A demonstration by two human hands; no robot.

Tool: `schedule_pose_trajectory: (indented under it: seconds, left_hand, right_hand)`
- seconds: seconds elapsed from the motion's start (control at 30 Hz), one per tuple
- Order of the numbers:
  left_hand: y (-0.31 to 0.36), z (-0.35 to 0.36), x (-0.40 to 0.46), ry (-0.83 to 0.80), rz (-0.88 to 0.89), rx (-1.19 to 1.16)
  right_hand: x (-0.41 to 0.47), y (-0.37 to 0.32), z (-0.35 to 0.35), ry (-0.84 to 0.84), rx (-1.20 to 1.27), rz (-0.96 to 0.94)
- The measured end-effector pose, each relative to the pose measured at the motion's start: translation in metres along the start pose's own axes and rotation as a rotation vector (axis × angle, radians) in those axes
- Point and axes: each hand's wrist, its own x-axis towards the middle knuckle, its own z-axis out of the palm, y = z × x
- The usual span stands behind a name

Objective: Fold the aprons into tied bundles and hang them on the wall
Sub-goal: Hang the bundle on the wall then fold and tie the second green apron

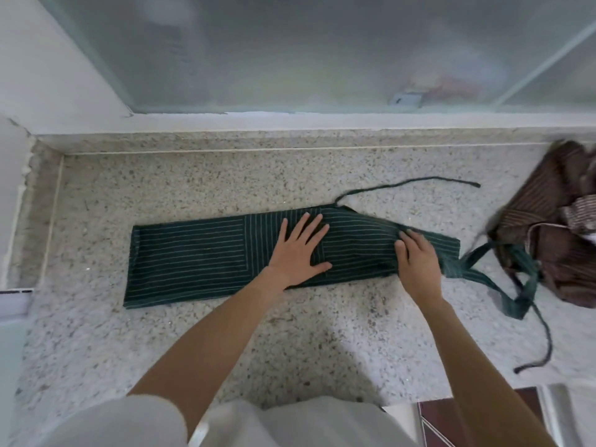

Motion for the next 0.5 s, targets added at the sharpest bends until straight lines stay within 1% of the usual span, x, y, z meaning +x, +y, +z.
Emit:
schedule_pose_trajectory:
  seconds: [0.07, 0.1, 0.2, 0.27, 0.43, 0.5]
  left_hand:
    - [-0.011, 0.001, -0.006, -0.005, 0.019, 0.022]
    - [-0.019, 0.001, -0.011, -0.002, 0.016, 0.012]
    - [-0.033, 0.001, -0.032, -0.007, -0.044, -0.028]
    - [-0.039, -0.001, -0.043, -0.02, -0.097, -0.04]
    - [-0.022, -0.009, -0.043, -0.005, -0.207, -0.061]
    - [-0.011, -0.007, -0.039, -0.02, -0.249, -0.07]
  right_hand:
    - [0.002, 0.009, -0.004, -0.127, 0.097, 0.049]
    - [0.003, 0.011, -0.003, -0.15, 0.086, 0.026]
    - [0.0, 0.029, -0.002, -0.122, -0.015, -0.085]
    - [0.001, 0.035, -0.003, -0.105, -0.084, -0.111]
    - [0.008, 0.042, -0.002, -0.069, -0.214, -0.094]
    - [0.017, 0.046, -0.004, -0.074, -0.33, -0.075]
